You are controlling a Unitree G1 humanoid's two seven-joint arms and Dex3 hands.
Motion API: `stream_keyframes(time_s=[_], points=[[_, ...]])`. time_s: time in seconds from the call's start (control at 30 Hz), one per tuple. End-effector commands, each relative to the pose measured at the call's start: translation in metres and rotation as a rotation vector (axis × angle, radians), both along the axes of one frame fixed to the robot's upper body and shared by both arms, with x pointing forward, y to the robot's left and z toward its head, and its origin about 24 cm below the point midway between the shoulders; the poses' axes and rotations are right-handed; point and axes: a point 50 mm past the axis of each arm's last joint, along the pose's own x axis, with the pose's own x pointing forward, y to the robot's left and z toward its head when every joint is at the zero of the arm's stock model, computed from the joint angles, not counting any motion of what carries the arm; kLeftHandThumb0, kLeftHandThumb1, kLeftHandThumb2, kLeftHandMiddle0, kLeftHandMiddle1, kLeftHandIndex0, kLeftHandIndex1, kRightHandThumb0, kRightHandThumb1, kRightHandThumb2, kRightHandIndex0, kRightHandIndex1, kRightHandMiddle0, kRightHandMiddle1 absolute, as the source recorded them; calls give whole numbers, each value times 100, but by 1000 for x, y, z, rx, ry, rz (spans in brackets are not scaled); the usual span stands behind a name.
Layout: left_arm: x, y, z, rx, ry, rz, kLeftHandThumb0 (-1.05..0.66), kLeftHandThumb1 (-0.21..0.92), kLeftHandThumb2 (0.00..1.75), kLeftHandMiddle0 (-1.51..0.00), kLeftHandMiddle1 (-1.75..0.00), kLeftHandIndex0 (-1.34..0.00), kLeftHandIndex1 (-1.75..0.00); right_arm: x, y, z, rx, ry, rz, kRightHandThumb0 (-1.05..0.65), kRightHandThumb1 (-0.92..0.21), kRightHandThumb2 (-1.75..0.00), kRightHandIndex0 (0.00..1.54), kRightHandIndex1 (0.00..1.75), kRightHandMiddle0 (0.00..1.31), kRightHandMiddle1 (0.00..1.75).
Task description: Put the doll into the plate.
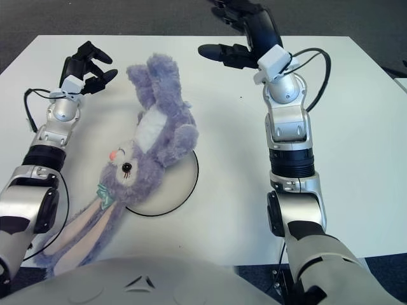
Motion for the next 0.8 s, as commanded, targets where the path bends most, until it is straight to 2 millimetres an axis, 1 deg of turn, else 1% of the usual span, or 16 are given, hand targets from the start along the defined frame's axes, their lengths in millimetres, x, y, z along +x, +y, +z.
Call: stream_keyframes(time_s=[0.0, 0.03, 0.07, 0.17, 0.3, 0.4, 0.47, 0.7, 0.77], points=[[3, -5, 9, -70, -38, -34, -36, 92, 22, -67, -174, -51, -142, 0, -4, -11, 100, 1, 11, -7, -92, -17, 71, 93, 44, 136], [3, -6, 9, -79, -38, -37, -36, 92, 23, -67, -174, -51, -142, 0, -4, -12, 111, -1, 13, -4, -92, -16, 70, 99, 45, 138], [3, -6, 9, -84, -39, -39, -36, 92, 23, -67, -174, -51, -143, 0, -5, -13, 117, -3, 15, -4, -92, -16, 69, 101, 45, 139], [3, -8, 7, -140, -43, -52, -36, 92, 26, -69, -173, -48, -145, 7, -10, -36, 191, -55, -1, -1, -92, -16, 68, 111, 44, 137], [3, -10, 5, -167, -44, -63, -36, 92, 29, -70, -171, -44, -149, 9, -15, -45, 206, -68, -5, -1, -92, -18, 65, 126, 42, 132], [2, -13, 1, -196, -42, -80, -35, 92, 31, -71, -171, -43, -151, 11, -20, -51, 224, -46, -7, 0, -92, -20, 63, 131, 40, 131], [1, -16, -2, -224, -39, -93, -35, 92, 31, -71, -170, -42, -152, 12, -23, -56, 239, -12, -25, 0, -92, -21, 62, 132, 40, 132], [0, -19, -6, -264, -40, -111, -35, 92, 32, -72, -171, -41, -153, 13, -27, -63, 242, 19, -70, 0, -92, -21, 62, 130, 39, 135], [-1, -20, -7, -280, -38, -116, -35, 92, 32, -72, -171, -41, -153, 14, -28, -67, 247, 33, -90, -1, -92, -19, 64, 129, 41, 131]])
